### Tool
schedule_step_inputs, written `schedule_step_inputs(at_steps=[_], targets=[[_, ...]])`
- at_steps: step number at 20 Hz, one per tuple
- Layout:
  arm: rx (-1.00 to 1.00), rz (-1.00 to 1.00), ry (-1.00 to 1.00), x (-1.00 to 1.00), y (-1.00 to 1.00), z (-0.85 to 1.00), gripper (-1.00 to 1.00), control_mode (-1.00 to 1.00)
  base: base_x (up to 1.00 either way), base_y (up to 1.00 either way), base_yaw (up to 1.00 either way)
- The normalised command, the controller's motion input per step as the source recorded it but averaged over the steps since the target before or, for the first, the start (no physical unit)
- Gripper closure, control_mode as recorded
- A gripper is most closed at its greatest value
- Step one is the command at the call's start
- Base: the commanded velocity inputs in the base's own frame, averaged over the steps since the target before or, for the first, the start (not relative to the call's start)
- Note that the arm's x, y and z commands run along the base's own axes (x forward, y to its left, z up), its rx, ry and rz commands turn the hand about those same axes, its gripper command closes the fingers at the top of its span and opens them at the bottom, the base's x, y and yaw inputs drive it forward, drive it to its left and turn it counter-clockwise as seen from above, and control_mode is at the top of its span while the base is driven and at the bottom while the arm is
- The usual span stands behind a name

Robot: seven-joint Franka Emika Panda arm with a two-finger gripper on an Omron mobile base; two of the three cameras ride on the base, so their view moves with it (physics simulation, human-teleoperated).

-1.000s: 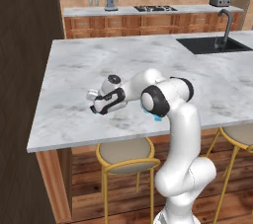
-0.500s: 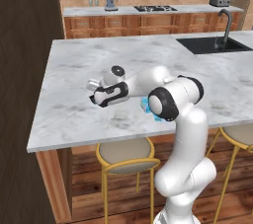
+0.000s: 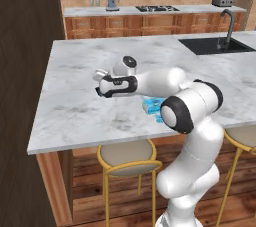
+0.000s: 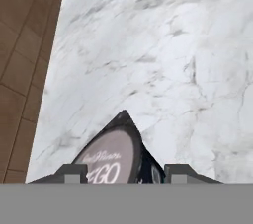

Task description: Stack the yogurt containers by placing the smaller containers on top of the larger containers.

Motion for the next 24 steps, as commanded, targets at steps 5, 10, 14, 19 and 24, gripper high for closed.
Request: schedule_step_inputs(at_steps=[5, 10, 14, 19, 24], targets=[[0.02, 0.0, -0.04, -0.36, -0.32, 0.53, 1.0, -1.0, 0.0, 0.0, 0.0], [0.0, -0.01, -0.03, -0.31, -0.22, 0.48, 1.0, -1.0, 0.0, 0.0, 0.0], [0.0, -0.01, -0.03, -0.27, -0.31, 0.44, 1.0, -1.0, 0.0, 0.0, 0.0], [0.0, -0.02, -0.05, -0.2, -0.45, 0.3, 1.0, -1.0, 0.0, 0.0, 0.0], [0.02, -0.01, -0.04, -0.12, -0.6, 0.14, 1.0, -1.0, 0.0, 0.0, 0.0]])
